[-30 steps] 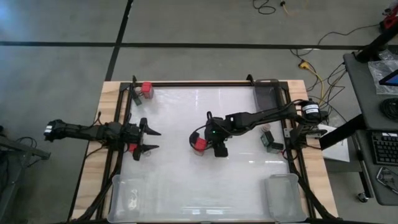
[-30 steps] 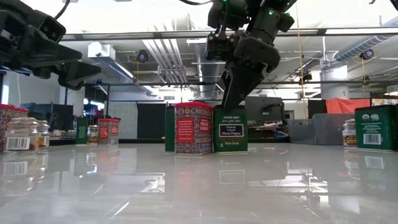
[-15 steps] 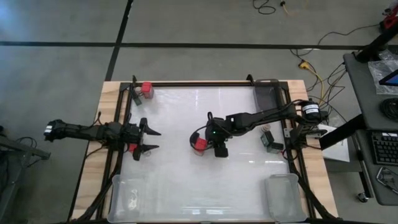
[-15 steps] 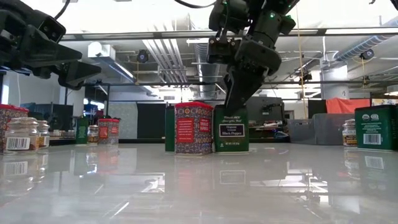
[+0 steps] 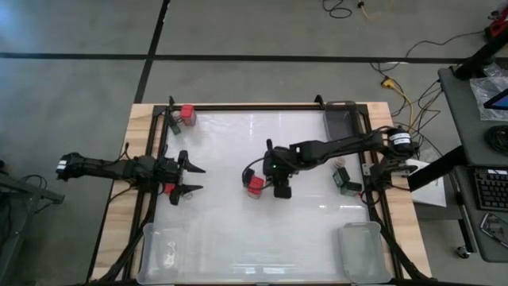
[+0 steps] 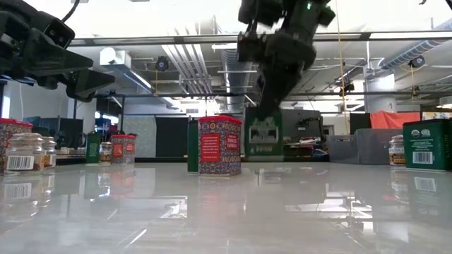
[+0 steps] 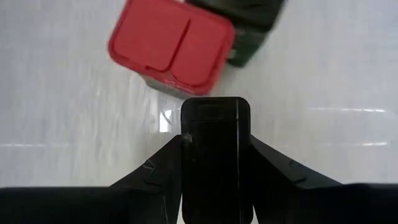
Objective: Sort spices by type
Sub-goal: Put the green seasoning can into the black bin
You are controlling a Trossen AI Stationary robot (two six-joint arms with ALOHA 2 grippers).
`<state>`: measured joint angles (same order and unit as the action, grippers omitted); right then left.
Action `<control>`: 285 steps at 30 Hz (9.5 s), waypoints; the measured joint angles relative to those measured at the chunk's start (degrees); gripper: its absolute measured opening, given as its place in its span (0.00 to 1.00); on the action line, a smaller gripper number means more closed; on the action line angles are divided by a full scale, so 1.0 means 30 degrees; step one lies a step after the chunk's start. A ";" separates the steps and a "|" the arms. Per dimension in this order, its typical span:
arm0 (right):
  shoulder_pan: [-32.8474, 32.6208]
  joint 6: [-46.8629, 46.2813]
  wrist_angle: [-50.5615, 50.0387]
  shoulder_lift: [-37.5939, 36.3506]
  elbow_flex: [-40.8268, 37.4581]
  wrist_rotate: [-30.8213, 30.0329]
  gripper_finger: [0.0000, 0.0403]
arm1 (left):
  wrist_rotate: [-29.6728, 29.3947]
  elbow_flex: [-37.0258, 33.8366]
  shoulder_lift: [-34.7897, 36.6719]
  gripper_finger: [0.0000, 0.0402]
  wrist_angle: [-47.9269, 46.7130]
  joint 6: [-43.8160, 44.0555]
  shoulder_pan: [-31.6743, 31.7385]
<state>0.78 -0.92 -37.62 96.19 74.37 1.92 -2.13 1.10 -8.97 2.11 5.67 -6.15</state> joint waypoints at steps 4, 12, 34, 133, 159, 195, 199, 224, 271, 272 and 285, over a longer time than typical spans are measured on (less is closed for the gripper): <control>0.0619 -0.0067 -0.2499 -0.1280 0.0744 -0.3180 0.34 | -0.0007 -0.0003 0.0004 0.64 0.0000 0.0000 -0.0007; 0.4209 -0.4189 -0.5079 -0.5128 -0.0637 -1.0811 0.34 | -0.0007 -0.0007 0.0009 0.64 0.0000 0.0000 -0.0007; 1.3498 -1.1129 -0.3493 -0.8150 -0.7777 -0.8483 0.34 | -0.0003 -0.0007 0.0007 0.64 0.0000 0.0000 -0.0003; -0.0641 -2.2758 -1.1043 -1.0414 -0.9420 -0.1746 0.85 | -0.0002 -0.0002 0.0000 0.64 0.0000 0.0000 -0.0002; 0.0217 -2.2181 -0.9197 -1.0392 -1.0505 -0.1104 0.37 | 0.0000 0.0000 0.0000 0.64 0.0000 0.0000 -0.0007; 1.3264 -1.4651 -1.2350 -1.0283 -0.4956 -0.9012 0.31 | -0.0007 -0.0002 0.0000 0.64 0.0000 0.0000 -0.0007; 1.3600 -1.3868 -1.1029 -1.0279 -0.5969 -0.8250 0.34 | -0.0004 -0.0003 0.0000 0.64 -0.0004 0.0001 -0.0001; 1.5342 -1.2178 -0.8209 -1.0275 -0.6972 -0.5232 0.33 | -0.0006 -0.0004 0.0000 0.64 -0.0002 0.0000 0.0000; 1.6755 -1.1482 -0.7662 -0.6902 -0.7139 -0.4975 0.35 | -0.0003 0.0000 0.0000 0.64 0.0000 0.0000 -0.0004; 1.6755 -1.1489 -0.7655 -0.6902 -0.7139 -0.4979 0.36 | 0.0000 0.0000 0.0000 0.64 0.0000 0.0000 0.0000; 1.6755 -1.1471 -0.7651 -0.7033 -0.7139 -0.4986 0.50 | 0.0000 -0.0004 0.0000 0.64 -0.0004 0.0000 -0.0007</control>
<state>51.05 -35.33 -60.58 75.09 52.95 -13.04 -2.13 1.09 -8.97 2.10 5.67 -6.17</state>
